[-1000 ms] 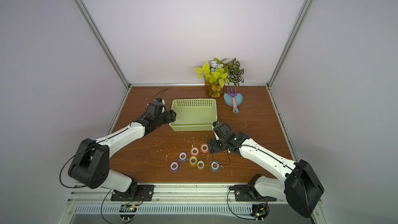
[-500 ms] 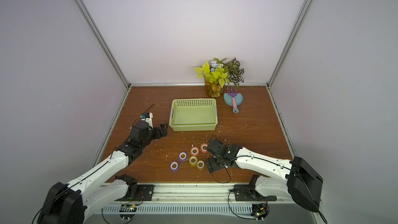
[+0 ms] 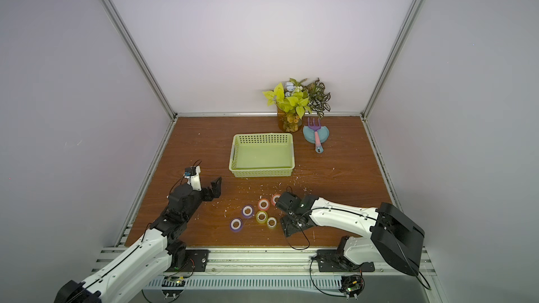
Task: Put the transparent tape into the storage box
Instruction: Pick up the tape from the center of the board.
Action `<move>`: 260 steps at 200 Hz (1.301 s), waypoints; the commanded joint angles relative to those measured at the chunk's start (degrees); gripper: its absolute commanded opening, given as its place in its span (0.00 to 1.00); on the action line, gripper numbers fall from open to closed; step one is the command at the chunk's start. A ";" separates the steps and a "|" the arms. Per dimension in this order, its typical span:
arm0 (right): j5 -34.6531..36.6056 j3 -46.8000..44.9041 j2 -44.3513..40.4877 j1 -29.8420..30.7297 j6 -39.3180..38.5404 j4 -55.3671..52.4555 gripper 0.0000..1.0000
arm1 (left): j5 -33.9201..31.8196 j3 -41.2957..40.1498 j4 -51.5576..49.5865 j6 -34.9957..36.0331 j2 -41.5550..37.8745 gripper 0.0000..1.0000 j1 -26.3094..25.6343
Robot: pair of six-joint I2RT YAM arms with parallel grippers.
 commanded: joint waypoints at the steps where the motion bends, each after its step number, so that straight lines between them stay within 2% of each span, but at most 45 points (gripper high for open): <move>1: 1.76 2.19 0.45 0.51 -0.06 -1.28 0.78 | -2.18 -0.67 2.10 0.46 -1.80 1.00 -0.06; 61: 2.88 3.30 2.56 0.72 -0.63 -1.29 0.75 | -3.30 -1.43 1.48 -0.14 -3.78 1.00 -0.06; 74: 2.92 3.41 3.04 0.72 -0.80 -0.97 0.70 | -3.34 -1.43 1.52 -0.15 -3.85 1.00 -0.06; 186: 3.50 4.64 5.49 0.74 -1.24 -1.45 0.58 | -3.30 -1.52 1.71 -0.17 -3.62 1.00 -0.06; 260: 5.20 11.08 3.76 -0.26 -3.05 -6.31 0.57 | -3.28 -1.52 2.09 -0.13 -3.25 1.00 -0.06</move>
